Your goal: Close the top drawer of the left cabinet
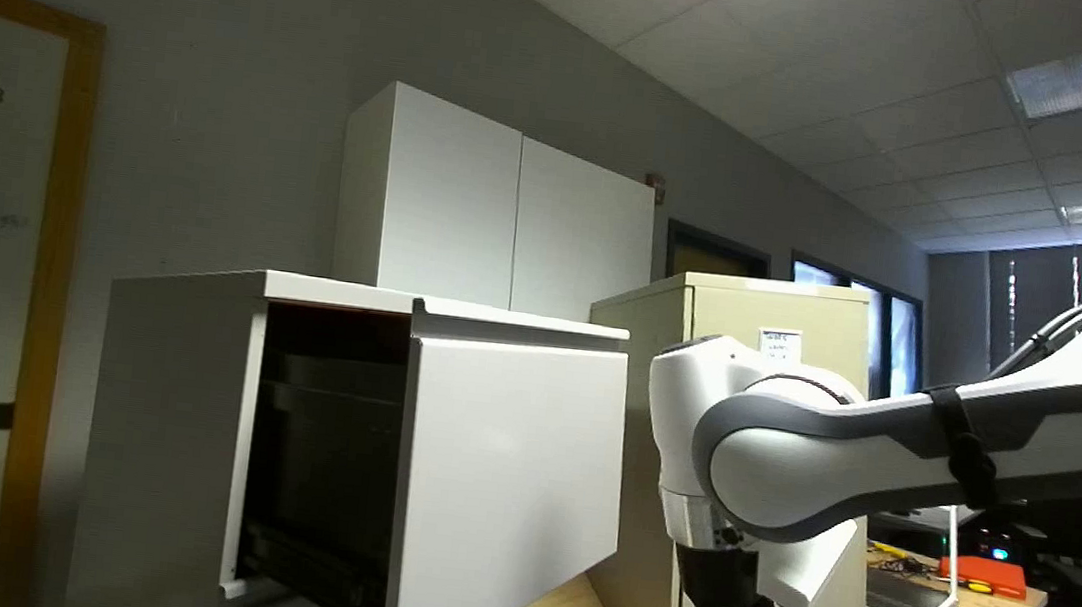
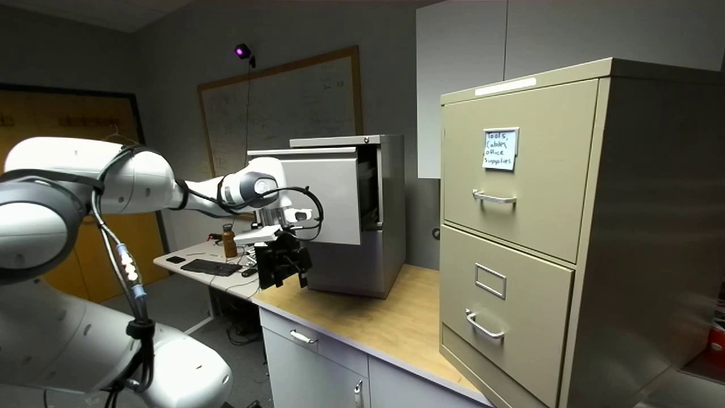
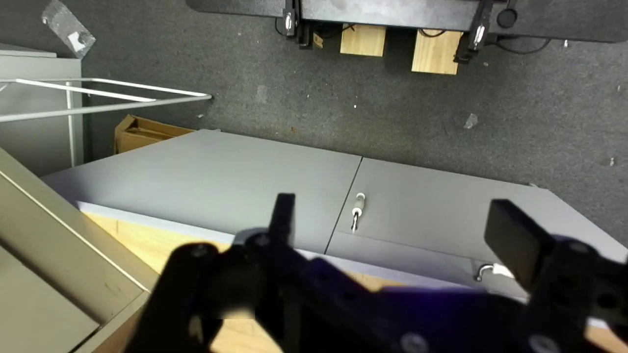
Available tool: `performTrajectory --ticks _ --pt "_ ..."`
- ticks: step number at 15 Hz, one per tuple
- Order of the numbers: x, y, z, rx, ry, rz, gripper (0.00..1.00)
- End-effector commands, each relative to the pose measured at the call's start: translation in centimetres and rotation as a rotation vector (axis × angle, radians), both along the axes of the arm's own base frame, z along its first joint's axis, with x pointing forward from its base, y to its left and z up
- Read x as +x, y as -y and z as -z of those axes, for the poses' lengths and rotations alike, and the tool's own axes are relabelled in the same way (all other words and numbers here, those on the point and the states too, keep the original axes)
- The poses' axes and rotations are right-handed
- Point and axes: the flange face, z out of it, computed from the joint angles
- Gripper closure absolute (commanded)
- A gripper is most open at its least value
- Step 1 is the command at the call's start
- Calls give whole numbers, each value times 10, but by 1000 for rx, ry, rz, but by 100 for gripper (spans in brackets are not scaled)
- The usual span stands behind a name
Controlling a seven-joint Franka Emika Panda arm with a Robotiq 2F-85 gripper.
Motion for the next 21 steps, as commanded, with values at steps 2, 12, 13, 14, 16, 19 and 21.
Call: performTrajectory --ticks 2,12,13,14,16,19,21 --pt "18 -13 -37 25 159 -22 0" --pt "35 -59 -163 119 609 -129 69" --pt "35 -64 -173 128 645 -134 77" --pt "35 -69 -182 138 688 -136 83" --pt "34 -79 -196 160 763 -137 93" --pt "38 -93 -209 188 858 -123 97" --pt "44 -101 -212 206 886 -118 94"
